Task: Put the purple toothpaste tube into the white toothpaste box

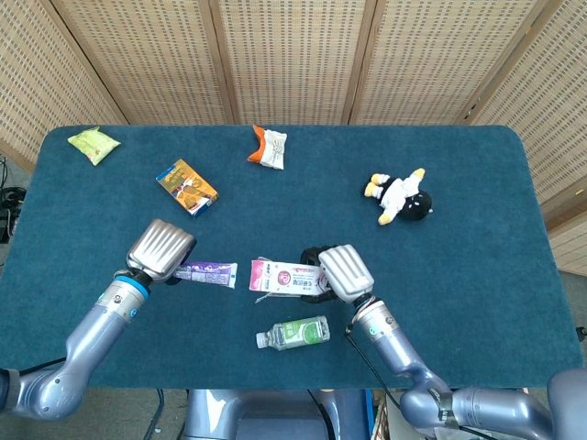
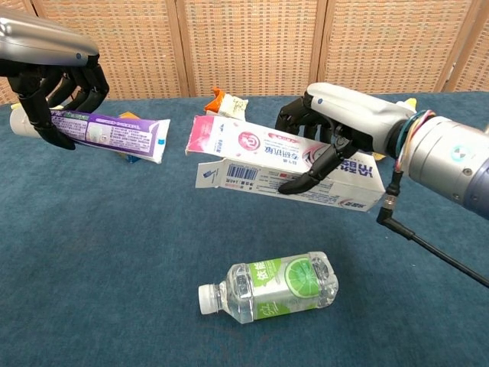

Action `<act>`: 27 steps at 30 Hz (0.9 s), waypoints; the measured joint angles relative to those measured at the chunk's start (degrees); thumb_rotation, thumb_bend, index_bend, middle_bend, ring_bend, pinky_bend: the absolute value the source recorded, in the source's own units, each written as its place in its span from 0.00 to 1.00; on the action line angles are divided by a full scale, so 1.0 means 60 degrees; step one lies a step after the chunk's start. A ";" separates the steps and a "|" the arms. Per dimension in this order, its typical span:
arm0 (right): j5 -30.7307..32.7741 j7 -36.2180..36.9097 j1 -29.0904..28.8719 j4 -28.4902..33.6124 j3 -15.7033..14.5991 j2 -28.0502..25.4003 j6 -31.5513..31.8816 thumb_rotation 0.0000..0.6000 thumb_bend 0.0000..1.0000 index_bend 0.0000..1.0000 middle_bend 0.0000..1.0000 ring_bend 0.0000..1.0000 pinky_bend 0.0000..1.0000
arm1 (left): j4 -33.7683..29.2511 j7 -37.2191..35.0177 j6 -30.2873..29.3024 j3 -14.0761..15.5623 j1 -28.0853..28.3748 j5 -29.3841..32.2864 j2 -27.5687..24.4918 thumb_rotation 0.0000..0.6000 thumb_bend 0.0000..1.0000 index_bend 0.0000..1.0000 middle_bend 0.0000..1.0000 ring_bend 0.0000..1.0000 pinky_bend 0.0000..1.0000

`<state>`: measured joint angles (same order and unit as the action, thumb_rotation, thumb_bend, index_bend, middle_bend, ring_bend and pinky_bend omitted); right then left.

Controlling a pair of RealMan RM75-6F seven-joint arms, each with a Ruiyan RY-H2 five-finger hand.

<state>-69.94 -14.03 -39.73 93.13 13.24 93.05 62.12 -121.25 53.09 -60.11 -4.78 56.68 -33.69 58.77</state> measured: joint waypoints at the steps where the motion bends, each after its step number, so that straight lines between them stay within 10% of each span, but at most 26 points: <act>1: 0.0011 -0.0014 -0.0004 0.0005 0.0003 -0.0003 -0.0001 1.00 0.04 0.71 0.65 0.55 0.61 | 0.0005 -0.0005 -0.0008 0.0004 0.0037 0.0045 0.0042 1.00 0.27 0.81 0.70 0.59 0.55; 27: 0.0276 -0.0301 -0.0107 0.0254 -0.0048 -0.0017 -0.0111 1.00 0.04 0.71 0.65 0.55 0.61 | -0.0130 0.0143 -0.0862 0.0188 0.0639 0.0376 0.0975 1.00 0.28 0.81 0.70 0.60 0.55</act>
<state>-68.28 -15.84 -40.37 94.66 12.95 92.94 61.45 -122.03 53.95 -65.28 -3.64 60.52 -31.43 64.63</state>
